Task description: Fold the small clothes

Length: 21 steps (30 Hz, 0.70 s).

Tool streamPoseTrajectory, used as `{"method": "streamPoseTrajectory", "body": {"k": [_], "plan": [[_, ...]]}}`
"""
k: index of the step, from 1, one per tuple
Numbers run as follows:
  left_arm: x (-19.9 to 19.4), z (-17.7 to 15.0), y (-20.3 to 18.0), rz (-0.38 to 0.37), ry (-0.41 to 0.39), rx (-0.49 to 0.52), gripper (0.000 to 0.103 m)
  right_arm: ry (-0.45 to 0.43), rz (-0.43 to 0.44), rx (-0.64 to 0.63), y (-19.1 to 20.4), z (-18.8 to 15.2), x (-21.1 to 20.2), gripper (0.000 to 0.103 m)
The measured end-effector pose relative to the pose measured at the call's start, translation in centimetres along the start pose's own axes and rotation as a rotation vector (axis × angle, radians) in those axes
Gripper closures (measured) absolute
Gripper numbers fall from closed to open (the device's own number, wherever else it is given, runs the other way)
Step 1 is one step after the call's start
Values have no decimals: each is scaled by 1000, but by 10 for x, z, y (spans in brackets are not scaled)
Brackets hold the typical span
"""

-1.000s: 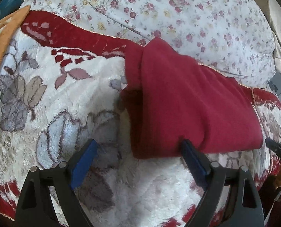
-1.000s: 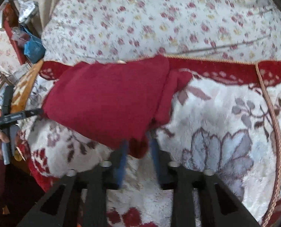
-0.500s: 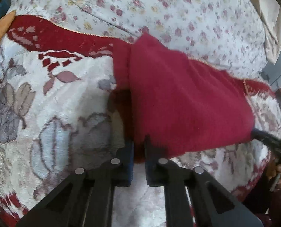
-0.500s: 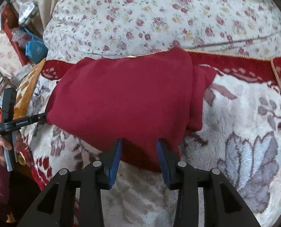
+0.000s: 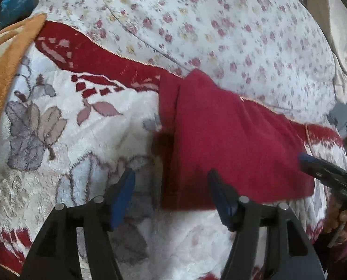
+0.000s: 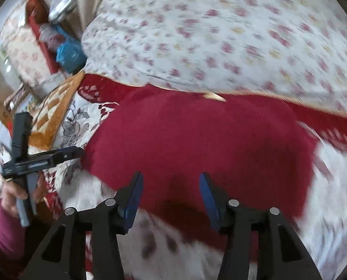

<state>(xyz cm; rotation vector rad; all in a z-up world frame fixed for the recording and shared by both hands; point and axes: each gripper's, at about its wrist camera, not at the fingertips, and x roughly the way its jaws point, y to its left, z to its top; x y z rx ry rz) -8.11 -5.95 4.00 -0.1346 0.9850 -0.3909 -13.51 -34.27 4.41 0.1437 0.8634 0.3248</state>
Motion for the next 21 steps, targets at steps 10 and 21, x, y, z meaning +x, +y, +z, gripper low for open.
{"method": "streamPoseTrajectory", "body": {"k": [10, 21], "plan": [[34, 0, -6, 131, 56, 41, 39, 94, -37, -108, 51, 91, 144, 49], [43, 3, 1, 137, 66, 26, 33, 143, -111, -106, 59, 124, 217, 47]]}}
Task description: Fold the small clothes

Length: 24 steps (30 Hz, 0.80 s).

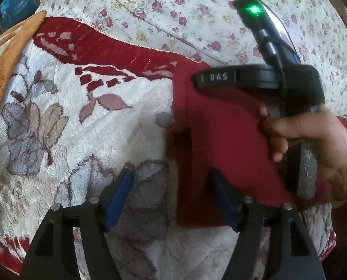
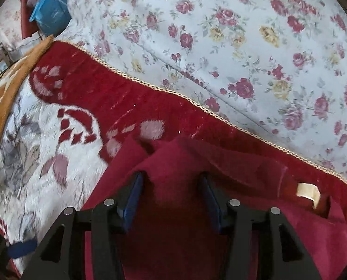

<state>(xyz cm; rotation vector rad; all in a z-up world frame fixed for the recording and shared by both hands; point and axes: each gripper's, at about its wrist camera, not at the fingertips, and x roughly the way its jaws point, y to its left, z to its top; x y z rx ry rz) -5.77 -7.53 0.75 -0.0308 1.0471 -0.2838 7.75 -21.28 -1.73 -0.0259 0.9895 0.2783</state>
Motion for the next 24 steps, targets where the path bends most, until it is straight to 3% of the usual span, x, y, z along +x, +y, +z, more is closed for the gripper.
{"method": "streamPoseTrajectory", "body": {"k": [5, 8, 13, 17, 24], "plan": [[0, 0, 0, 4, 0, 3, 31, -32, 45, 35, -3, -1, -28, 46], [0, -1, 2, 0, 4, -12, 30, -45, 64, 20, 2, -4, -40, 40], [1, -1, 2, 0, 5, -18, 28, 12, -4, -43, 17, 0, -13, 39], [3, -1, 5, -10, 12, -32, 26, 31, -62, -47, 19, 10, 9, 31], [4, 1, 10, -34, 21, -62, 25, 33, -1, 46, 5, 21, -13, 30]]}}
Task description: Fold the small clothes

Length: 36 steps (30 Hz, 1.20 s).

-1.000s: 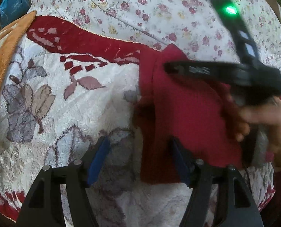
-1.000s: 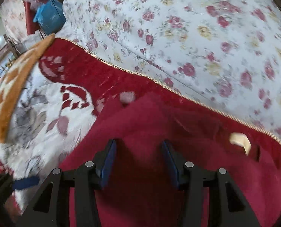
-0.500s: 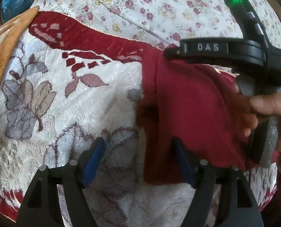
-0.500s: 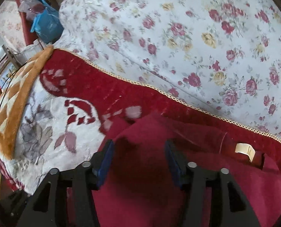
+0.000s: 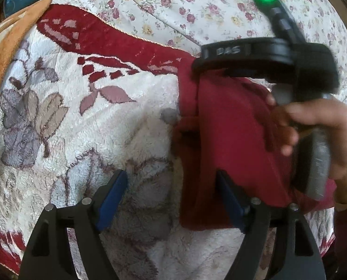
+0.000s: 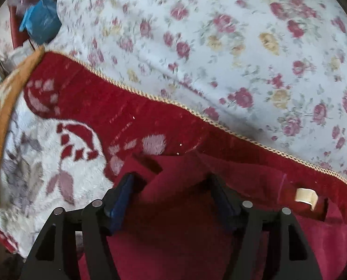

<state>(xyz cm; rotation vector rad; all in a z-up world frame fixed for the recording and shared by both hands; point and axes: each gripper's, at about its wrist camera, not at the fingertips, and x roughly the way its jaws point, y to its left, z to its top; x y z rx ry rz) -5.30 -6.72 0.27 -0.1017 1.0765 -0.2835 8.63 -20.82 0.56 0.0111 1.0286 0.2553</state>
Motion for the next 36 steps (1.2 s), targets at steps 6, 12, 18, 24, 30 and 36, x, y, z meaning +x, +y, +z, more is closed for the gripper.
{"method": "streamPoseTrajectory", "body": {"k": [6, 12, 18, 24, 30, 36], "plan": [[1, 1, -2, 8, -2, -9, 23, 85, -27, -139, 45, -9, 8, 13], [1, 9, -5, -16, -19, -38, 17, 26, -61, -163, 36, -20, 0, 80], [2, 15, -13, -46, -60, -30, 14, -57, 115, -70, 6, -22, -58, 87], [2, 24, -23, -203, -61, -41, 75, -66, 180, 3, -13, -25, -74, 88], [-12, 18, -45, -247, -106, 47, 86, -43, 184, 17, -18, -23, -74, 62], [-18, 19, -48, -266, -117, 58, 87, 21, 184, -32, 4, -18, -64, 16]]}}
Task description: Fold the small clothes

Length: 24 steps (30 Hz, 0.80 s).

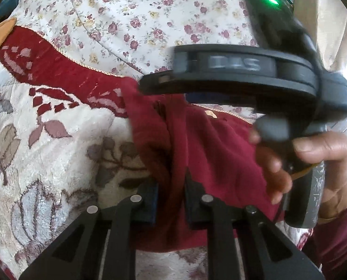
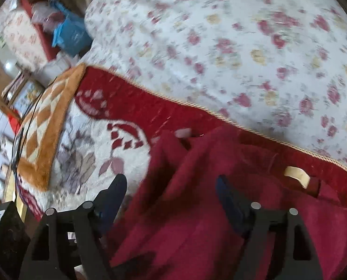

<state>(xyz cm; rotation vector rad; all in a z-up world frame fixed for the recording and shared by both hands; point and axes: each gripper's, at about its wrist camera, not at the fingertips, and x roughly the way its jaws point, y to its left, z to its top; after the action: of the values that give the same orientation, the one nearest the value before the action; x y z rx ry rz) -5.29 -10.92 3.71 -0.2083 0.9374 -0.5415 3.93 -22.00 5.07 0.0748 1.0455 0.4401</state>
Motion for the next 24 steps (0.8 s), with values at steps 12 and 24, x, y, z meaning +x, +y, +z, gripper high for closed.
{"method": "streamPoseTrajectory", "body": {"k": [12, 24], "plan": [[4, -3, -2, 49, 17, 18, 87, 145, -254, -171, 25, 2, 61, 54], [8, -5, 3, 80, 37, 10, 41, 61, -125, -51, 2, 0, 24, 75]]}}
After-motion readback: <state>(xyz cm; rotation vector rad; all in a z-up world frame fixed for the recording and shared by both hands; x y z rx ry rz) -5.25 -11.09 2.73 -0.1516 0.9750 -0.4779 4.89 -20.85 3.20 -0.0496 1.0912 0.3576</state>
